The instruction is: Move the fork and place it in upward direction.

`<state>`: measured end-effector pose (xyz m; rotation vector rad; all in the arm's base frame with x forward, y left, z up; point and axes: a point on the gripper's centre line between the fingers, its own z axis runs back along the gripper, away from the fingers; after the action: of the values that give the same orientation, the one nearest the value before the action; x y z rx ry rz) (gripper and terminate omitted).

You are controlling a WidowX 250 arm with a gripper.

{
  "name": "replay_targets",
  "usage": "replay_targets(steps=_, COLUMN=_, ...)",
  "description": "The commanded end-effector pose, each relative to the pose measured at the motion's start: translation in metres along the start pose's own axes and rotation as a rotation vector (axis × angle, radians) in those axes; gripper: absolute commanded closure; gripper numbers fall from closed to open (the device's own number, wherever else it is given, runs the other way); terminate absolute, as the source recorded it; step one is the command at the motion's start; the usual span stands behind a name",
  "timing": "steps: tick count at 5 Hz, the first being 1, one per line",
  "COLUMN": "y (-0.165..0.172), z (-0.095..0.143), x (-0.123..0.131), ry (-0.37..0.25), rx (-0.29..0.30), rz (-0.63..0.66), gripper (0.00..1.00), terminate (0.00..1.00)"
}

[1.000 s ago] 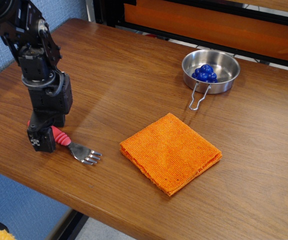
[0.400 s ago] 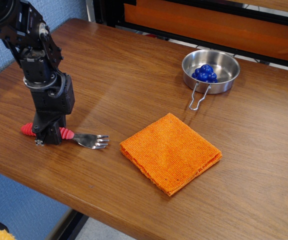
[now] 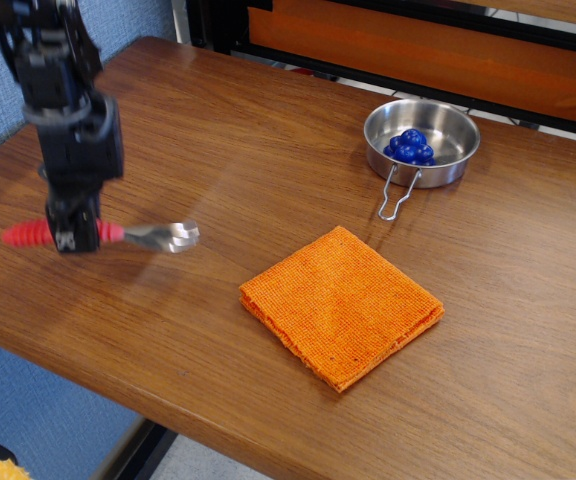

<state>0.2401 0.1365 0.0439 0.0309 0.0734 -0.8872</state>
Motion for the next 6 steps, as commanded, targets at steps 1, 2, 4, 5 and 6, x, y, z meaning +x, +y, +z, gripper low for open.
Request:
replay_targets(steps=1, y=0.046, z=0.021, x=0.009, ry=0.078, rx=-0.056, rz=0.297, gripper=1.0, terminate=0.0)
replay_targets(steps=2, y=0.062, z=0.03, x=0.011, ry=0.044, rx=-0.009, rz=0.555, gripper=1.0, terminate=0.0)
replay_targets(steps=4, y=0.107, z=0.027, x=0.024, ry=-0.022, rx=0.079, rz=0.88, gripper=1.0, terminate=0.0)
replay_targets(steps=5, y=0.133, z=0.022, x=0.03, ry=-0.059, rx=0.111, rz=0.963, gripper=1.0, terminate=0.0)
replay_targets(steps=6, y=0.151, z=0.015, x=0.031, ry=-0.081, rx=0.137, rz=1.021, gripper=1.0, terminate=0.0)
